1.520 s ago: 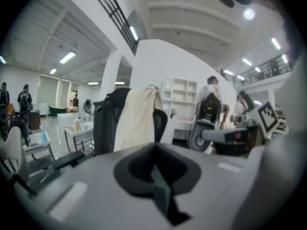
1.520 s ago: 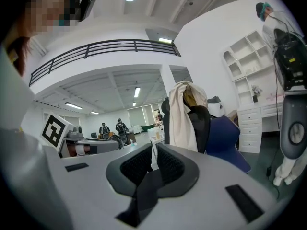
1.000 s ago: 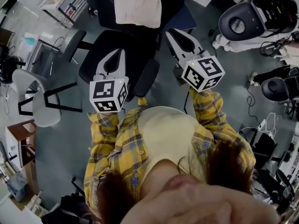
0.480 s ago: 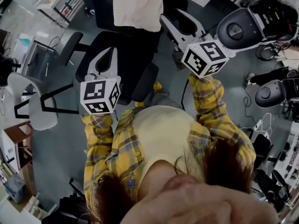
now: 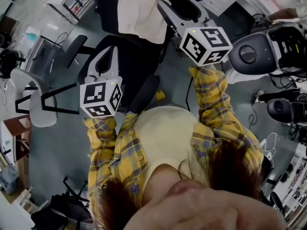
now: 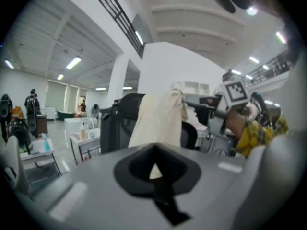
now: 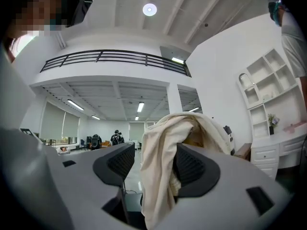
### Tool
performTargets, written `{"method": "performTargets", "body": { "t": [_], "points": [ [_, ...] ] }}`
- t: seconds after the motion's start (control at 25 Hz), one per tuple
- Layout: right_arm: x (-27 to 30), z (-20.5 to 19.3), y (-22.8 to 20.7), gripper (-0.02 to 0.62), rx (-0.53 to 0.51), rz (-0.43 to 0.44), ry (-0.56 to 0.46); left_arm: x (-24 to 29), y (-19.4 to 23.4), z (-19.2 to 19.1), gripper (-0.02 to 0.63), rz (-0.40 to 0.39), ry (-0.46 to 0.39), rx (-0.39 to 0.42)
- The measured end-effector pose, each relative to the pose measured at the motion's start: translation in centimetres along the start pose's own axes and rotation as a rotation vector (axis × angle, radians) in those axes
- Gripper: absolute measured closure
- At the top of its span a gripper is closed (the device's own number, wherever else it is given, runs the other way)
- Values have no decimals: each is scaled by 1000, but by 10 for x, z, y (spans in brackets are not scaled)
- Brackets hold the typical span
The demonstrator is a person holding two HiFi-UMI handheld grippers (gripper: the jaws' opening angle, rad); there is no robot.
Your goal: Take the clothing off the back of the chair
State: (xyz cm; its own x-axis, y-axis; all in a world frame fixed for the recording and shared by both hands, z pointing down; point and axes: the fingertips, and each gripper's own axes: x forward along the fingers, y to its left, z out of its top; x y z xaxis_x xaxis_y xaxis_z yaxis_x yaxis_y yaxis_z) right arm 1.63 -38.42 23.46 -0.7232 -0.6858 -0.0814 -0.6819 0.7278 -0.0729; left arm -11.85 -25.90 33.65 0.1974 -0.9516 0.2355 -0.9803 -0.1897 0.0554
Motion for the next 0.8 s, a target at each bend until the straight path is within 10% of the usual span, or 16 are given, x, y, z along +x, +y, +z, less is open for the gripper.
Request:
{"method": "performTargets", "body": {
  "t": [0.8],
  "points": [
    [61, 25, -24, 299, -159, -107, -81, 16, 12, 7, 603, 144, -21, -14]
  ]
}}
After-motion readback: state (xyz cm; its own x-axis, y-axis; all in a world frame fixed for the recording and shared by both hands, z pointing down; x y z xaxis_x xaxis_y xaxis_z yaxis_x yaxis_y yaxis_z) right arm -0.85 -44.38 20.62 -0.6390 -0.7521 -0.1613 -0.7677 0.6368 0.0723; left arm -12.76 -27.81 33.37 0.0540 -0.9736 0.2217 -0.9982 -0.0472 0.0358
